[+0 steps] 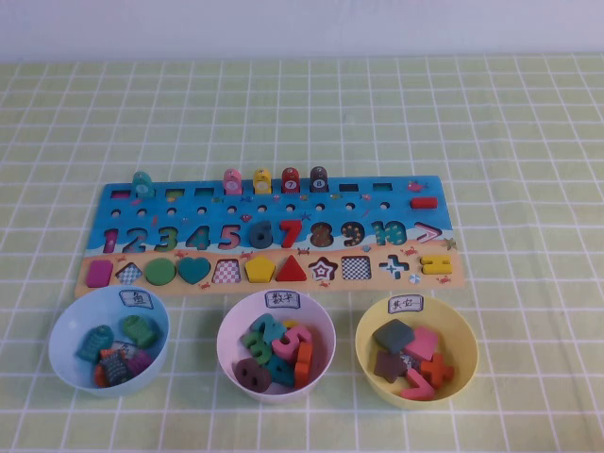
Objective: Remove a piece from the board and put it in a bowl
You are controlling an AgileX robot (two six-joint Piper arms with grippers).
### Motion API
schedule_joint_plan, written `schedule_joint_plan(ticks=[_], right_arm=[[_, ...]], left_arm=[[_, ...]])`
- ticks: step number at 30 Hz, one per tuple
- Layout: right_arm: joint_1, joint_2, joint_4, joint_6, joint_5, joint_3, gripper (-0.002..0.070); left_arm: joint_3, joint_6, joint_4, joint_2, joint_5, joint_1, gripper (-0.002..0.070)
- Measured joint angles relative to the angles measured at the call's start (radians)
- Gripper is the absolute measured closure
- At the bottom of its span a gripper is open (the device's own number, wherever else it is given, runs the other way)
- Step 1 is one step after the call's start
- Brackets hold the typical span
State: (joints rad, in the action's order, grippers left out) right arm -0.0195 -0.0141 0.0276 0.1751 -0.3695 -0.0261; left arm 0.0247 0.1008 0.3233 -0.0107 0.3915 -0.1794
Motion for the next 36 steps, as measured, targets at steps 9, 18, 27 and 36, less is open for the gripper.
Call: schedule_joint_plan(ticks=[9,18,27,36], right_arm=[[0.000,0.000,0.000,0.000,0.000,0.000,0.0693],[0.000,0.000,0.000,0.000,0.000,0.000,0.0693],[0.000,0.000,0.000,0.000,0.000,0.000,0.0693],[0.000,0.000,0.000,0.000,0.000,0.000,0.0693]], left_arm=[[0.000,-0.014,0.000,0.000,0.000,0.000,0.0680],[0.000,-0.031,0.000,0.000,0.000,0.000,0.0680],[0.000,-0.064,-0.026,0.000,-0.006,0.000,0.0680],[0.000,-0.241,-0.201,0.000,-0.182,0.000,0.0679]])
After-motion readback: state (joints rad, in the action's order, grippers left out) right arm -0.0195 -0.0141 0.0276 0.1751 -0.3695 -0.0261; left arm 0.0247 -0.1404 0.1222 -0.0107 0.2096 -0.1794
